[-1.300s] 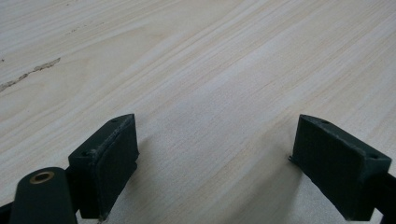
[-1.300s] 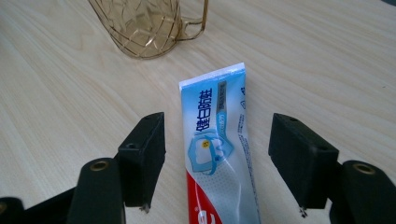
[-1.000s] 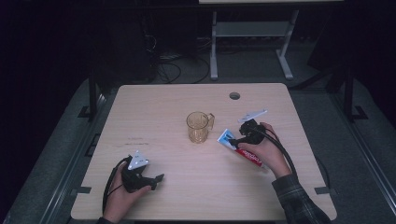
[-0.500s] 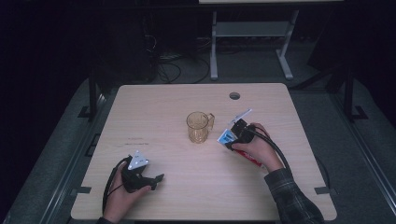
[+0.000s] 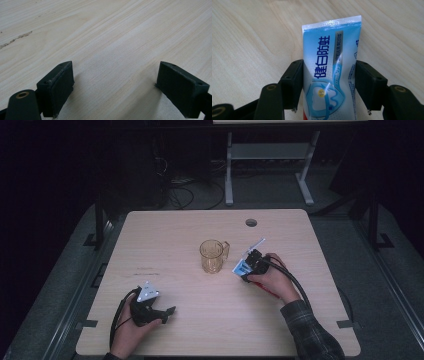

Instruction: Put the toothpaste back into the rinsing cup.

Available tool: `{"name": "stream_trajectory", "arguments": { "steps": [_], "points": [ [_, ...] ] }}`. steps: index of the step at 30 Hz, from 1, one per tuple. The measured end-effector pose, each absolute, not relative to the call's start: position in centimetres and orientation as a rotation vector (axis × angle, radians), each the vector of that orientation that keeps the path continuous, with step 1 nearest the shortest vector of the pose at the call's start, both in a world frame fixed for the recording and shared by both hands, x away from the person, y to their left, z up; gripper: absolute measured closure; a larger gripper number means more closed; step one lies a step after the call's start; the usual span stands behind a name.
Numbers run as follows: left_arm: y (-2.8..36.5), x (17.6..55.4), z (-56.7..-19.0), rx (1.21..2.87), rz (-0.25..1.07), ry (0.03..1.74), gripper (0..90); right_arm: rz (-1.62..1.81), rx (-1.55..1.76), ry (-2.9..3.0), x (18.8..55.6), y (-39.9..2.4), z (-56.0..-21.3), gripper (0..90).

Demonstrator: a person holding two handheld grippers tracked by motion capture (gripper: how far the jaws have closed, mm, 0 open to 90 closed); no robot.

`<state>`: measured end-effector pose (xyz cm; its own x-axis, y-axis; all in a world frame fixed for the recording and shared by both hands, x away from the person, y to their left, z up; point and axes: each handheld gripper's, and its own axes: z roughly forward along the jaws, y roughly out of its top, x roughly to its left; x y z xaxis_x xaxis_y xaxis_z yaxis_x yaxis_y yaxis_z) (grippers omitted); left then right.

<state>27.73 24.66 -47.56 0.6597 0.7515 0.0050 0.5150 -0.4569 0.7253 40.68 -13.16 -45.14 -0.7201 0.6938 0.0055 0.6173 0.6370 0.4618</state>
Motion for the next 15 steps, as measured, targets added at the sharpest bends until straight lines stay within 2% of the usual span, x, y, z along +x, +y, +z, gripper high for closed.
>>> {"name": "stream_trajectory", "arguments": {
  "steps": [10,15],
  "points": [
    [24.66,27.73,-47.56,2.16,0.425,0.976,13.1,0.619,1.122,2.698,40.82,-12.93,-44.91,44.6],
    [24.67,27.73,-47.55,2.162,0.425,0.974,13.1,0.586,1.101,2.705,40.85,-12.68,-44.83,42.6]
  ]
}}
